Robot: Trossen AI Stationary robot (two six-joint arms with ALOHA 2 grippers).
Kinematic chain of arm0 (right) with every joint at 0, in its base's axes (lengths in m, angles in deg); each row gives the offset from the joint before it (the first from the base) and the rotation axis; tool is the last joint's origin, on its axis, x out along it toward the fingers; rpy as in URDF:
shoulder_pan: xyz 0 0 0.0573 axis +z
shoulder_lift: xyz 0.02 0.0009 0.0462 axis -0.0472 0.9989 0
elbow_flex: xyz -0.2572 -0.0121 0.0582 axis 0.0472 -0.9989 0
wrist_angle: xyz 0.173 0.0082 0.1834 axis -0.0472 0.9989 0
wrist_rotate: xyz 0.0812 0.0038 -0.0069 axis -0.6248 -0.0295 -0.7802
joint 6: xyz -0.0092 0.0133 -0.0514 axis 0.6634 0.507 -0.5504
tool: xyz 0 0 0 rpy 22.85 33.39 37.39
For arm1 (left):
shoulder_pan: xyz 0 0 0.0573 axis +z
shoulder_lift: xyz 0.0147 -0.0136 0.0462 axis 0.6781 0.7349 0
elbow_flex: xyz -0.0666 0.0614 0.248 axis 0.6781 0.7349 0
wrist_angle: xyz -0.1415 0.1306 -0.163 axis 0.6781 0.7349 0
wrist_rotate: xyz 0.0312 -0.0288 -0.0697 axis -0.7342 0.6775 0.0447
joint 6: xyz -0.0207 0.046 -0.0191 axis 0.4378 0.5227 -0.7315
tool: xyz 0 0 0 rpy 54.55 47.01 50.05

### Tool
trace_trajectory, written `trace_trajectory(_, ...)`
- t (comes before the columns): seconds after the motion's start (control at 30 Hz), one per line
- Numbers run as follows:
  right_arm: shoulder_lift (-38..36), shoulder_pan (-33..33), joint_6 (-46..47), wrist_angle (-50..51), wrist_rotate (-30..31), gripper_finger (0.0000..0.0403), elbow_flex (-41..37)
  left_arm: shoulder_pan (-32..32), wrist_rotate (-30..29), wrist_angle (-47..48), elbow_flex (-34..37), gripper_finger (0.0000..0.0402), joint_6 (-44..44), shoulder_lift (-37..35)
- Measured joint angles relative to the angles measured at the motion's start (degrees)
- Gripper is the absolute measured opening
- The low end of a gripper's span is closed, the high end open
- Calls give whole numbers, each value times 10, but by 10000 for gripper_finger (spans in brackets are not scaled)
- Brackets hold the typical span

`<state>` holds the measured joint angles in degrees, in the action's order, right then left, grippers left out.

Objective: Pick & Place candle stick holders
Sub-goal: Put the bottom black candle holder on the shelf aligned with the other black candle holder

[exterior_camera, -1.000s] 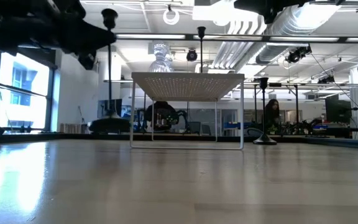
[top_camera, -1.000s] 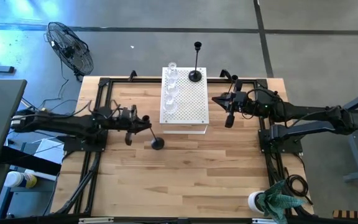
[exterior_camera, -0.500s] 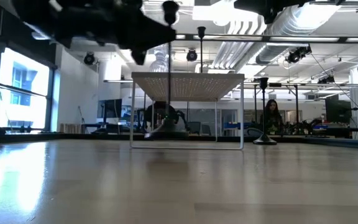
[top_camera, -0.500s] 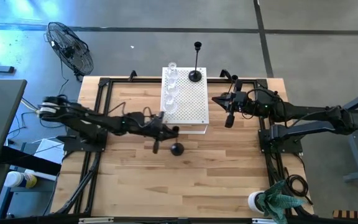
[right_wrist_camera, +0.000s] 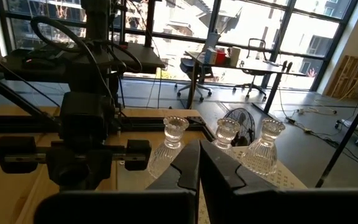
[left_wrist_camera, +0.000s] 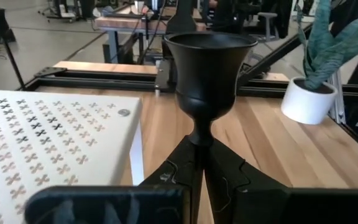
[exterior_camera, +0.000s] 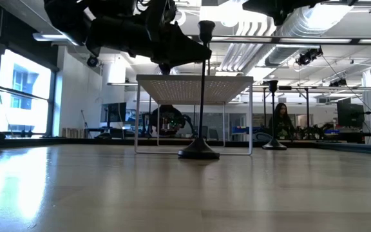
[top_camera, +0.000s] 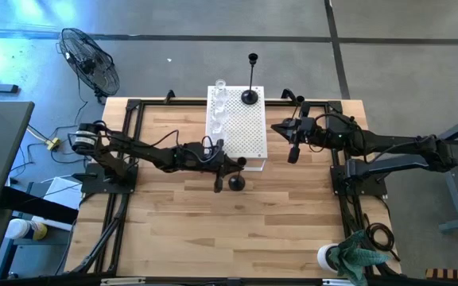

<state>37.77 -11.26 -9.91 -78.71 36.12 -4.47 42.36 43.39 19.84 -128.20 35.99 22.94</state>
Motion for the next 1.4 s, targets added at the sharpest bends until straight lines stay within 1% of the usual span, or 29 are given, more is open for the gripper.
trace_trajectory(0.1, 0, 0, 1, 0, 0, 1, 0, 0, -14, 3, -6, 14, 0, 1)
trace_trajectory(0.43, 1, 0, 3, 0, -2, 2, 0, 0, -15, 8, -16, 14, -2, 1)
trace_trajectory(0.53, 1, 0, 4, 0, -2, 1, 0, 0, -14, 9, -16, 21, -2, 1)
trace_trajectory(0.67, 1, 0, 4, 1, -2, 2, 0, 0, -12, 25, -16, 49, -1, 1)
trace_trajectory(0.9, 1, 0, 4, 4, -2, 2, 0, 0, -12, 38, -16, 123, -13, 0)
trace_trajectory(1.0, 1, 0, 4, 6, -2, 1, 0, 0, -11, 50, -15, 153, -13, -16)
trace_trajectory(1.1, 1, 0, 11, 11, -2, 2, 0, 0, -11, 89, -15, 176, 1, -42)
trace_trajectory(1.27, 1, 0, 17, 18, -2, 1, 0, 0, -5, 142, -15, 194, 24, -94)
trace_trajectory(1.4, 1, 0, 17, 18, -2, 1, 0, 0, 30, 213, -15, 195, 55, -141)
